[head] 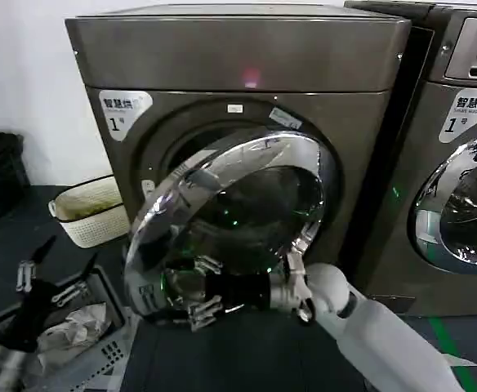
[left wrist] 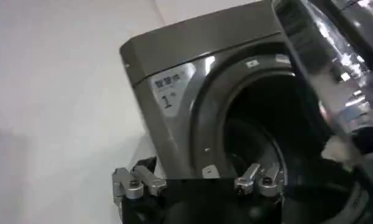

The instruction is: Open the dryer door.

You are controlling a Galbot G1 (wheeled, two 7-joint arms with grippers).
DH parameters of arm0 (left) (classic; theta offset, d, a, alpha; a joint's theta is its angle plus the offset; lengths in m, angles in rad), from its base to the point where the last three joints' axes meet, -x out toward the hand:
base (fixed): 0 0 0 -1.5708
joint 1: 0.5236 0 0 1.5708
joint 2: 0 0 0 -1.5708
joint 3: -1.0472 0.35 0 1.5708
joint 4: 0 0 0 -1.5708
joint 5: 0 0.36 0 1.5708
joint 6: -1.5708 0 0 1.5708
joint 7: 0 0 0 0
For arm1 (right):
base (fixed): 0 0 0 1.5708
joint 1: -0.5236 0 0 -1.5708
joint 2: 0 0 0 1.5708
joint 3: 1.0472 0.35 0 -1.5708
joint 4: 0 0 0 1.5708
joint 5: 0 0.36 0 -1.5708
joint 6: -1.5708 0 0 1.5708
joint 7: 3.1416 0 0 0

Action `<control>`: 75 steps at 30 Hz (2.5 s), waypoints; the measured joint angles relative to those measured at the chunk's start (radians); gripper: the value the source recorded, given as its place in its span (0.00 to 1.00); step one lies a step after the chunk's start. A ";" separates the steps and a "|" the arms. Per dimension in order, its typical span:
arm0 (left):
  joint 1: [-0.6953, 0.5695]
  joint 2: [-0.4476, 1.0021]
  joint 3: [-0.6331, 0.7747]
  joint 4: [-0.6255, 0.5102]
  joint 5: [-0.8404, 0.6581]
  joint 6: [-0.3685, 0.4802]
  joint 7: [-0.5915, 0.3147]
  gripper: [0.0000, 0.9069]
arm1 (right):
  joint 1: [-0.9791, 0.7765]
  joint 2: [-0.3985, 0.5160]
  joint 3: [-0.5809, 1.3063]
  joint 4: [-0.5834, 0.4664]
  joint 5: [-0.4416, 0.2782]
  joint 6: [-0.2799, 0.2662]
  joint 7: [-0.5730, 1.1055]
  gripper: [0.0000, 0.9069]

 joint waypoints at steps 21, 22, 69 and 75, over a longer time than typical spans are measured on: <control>-0.223 0.193 0.265 0.104 0.016 -0.014 0.088 1.00 | -0.398 -0.225 0.435 0.247 0.030 0.049 -0.045 1.00; -0.233 0.200 0.280 0.104 0.016 -0.015 0.090 1.00 | -0.436 -0.235 0.475 0.259 0.032 0.057 -0.039 1.00; -0.686 0.030 1.092 0.239 0.108 -0.064 0.053 1.00 | -1.227 0.475 2.128 0.304 -0.448 0.069 0.968 1.00; -0.765 -0.032 1.167 0.301 0.109 -0.060 0.030 1.00 | -1.223 0.505 2.230 0.225 -0.541 0.080 1.065 1.00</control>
